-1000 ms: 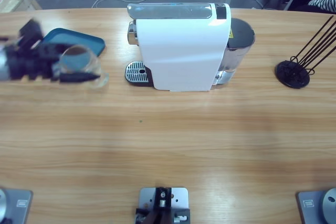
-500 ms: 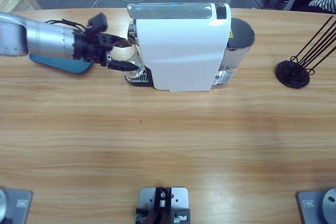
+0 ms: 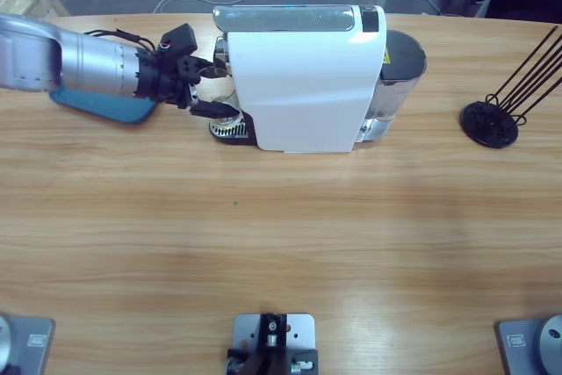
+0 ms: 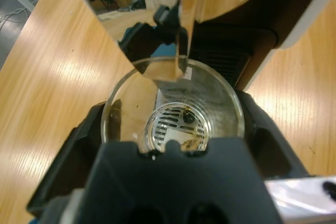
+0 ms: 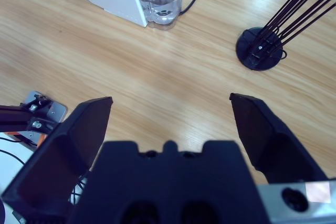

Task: Pour coffee

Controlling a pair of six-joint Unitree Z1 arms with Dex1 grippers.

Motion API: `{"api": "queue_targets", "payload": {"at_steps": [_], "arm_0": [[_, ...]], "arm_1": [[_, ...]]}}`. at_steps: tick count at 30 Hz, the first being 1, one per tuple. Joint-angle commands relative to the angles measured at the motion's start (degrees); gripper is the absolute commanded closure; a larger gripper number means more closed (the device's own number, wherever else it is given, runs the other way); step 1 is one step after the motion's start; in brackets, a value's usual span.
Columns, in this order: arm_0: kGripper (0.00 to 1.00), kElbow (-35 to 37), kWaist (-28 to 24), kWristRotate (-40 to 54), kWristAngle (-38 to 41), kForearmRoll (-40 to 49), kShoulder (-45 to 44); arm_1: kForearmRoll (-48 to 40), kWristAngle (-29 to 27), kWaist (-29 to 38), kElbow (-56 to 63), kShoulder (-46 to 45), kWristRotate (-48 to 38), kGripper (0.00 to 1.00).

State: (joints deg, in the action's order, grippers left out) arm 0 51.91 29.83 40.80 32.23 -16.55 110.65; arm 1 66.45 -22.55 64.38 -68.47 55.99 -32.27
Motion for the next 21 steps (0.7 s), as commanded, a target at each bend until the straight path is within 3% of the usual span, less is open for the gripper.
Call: {"api": "queue_targets", "payload": {"at_steps": [1,6,10,14,16,19,20,21], "arm_0": [[0.009,-0.03,-0.04,-1.46,1.73,1.09,2.93],[0.009,-2.69,-0.42,-2.2,1.98,1.09,-0.22],[0.009,-6.62,-4.85,-4.28,1.7,1.09,-8.69],[0.009,-11.3,-7.49,-6.44,1.7,1.09,-17.15],[0.009,-13.41,-8.03,-8.55,1.03,1.16,-22.23],[0.009,-16.84,-7.86,-12.59,-0.64,1.61,-29.1],[0.011,-17.77,-7.44,-14.52,-1.47,2.53,-31.12],[0.012,-18.07,-6.73,-16.37,-3.75,5.11,-32.85]], "arm_1": [[-1.08,0.14,-0.22,1.49,2.37,0.47,0.0],[-2.33,-1.88,-0.22,-0.56,3.0,0.68,0.0],[-5.17,-3.38,-0.91,-4.92,7.34,1.67,0.0],[-6.76,-2.15,-7.53,-12.52,13.44,6.01,0.009],[-6.28,0.16,-12.42,-17.21,16.8,9.28,0.08],[-6.26,7.36,-21.65,-26.58,23.69,10.21,0.452],[-6.3,11.95,-24.35,-30.15,26.75,10.14,0.763],[-5.53,14.2,-25.87,-33.28,29.88,9.56,0.99]]}}
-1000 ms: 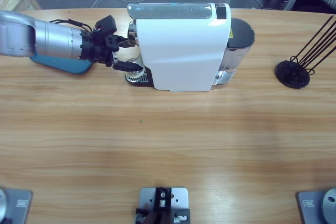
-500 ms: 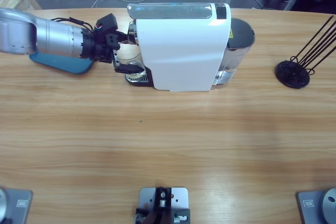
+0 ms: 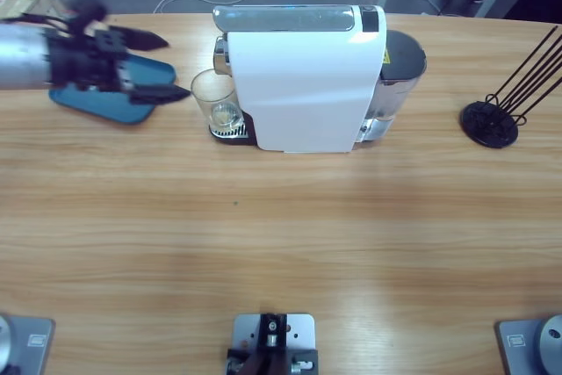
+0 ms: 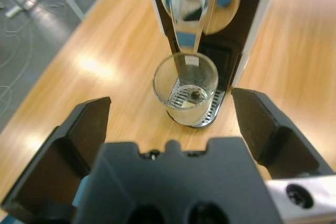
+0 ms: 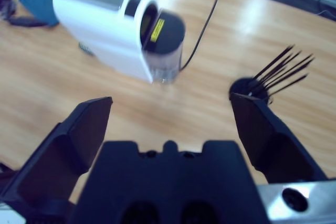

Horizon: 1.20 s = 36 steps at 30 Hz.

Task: Pour coffee

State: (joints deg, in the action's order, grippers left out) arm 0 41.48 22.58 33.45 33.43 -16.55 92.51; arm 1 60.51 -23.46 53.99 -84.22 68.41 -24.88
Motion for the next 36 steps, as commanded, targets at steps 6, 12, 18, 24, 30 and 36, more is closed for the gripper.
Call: {"api": "queue_targets", "payload": {"at_steps": [6,12,18,24,30,36], "arm_0": [[0.0,-9.19,5.84,-18.96,-16.74,10.45,-21.26],[0.0,-10.0,12.79,-19.72,-18.68,13.37,-23.29],[0.0,-11.95,12.89,-19.74,-20.82,13.18,-22.23],[0.0,-11.95,12.91,-20.05,-21.51,11.42,-20.63],[0.0,-12.06,12.93,-20.18,-21.91,11.37,-21.84],[0.0,-12.3,12.93,-19.93,-22.0,11.37,-21.81]], "arm_1": [[14.21,16.36,-17.41,-37.99,33.36,2.07,1.0],[19.19,23.85,-19.09,-47.43,41.84,2.74,1.0],[21.1,26.56,-19.09,-50.24,48.18,2.74,1.0],[22.33,26.52,-20.13,-55.46,53.09,2.82,1.0],[22.79,26.52,-20.15,-55.53,55.35,2.82,1.0],[23.41,26.63,-20.32,-55.04,56.13,3.35,1.0]]}}
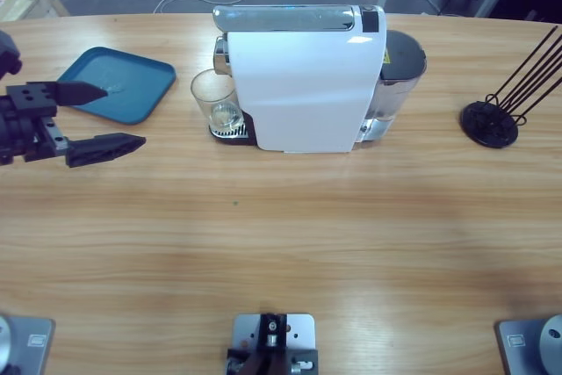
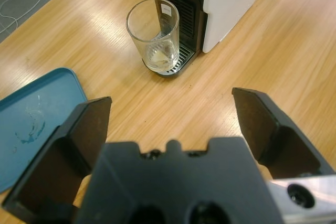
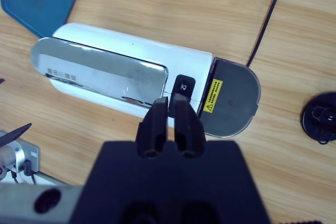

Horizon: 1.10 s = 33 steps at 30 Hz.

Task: Pour coffee

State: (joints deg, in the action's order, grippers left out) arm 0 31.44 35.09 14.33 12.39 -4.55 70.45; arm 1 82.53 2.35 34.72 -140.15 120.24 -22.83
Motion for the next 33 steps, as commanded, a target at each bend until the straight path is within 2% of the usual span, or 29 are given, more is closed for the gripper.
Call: {"api": "queue_targets", "payload": {"at_steps": [1,33], "arm_0": [[0.0,-2.26,0.42,-0.79,-0.97,-0.64,0.37],[0.0,-2.46,0.42,-0.71,-0.97,-1.25,3.06]], "arm_1": [[1.4,0.81,-1.18,1.07,4.3,1.44,1.0],[1.38,1.08,-1.5,1.02,7.22,2.57,1.0]]}}
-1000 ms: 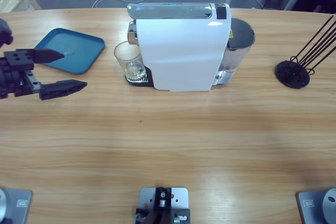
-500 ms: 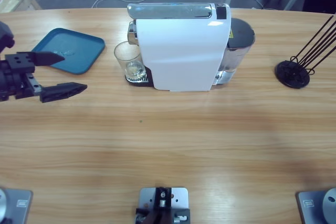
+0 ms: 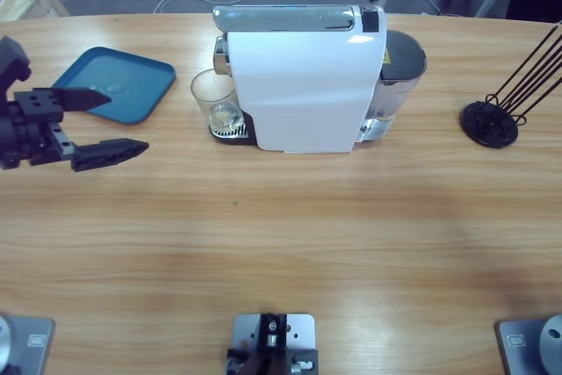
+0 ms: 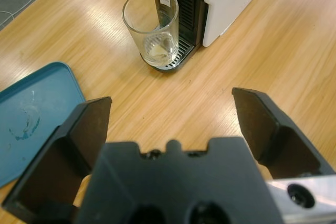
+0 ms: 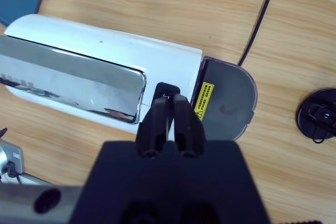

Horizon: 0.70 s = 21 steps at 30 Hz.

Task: Pour coffee

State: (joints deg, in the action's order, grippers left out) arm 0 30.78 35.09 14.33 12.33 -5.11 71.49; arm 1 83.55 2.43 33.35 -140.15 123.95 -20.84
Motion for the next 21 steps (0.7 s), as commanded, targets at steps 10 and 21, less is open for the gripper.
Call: {"api": "queue_targets", "payload": {"at_steps": [10,21], "arm_0": [[0.0,-1.96,0.42,-0.71,-0.9,-0.69,2.16],[0.0,-1.96,0.42,-0.8,-0.9,-0.69,2.18]], "arm_1": [[0.38,1.08,0.52,2.16,4.95,0.63,1.0],[0.86,0.25,1.86,-2.94,-3.19,0.91,0.017]]}}
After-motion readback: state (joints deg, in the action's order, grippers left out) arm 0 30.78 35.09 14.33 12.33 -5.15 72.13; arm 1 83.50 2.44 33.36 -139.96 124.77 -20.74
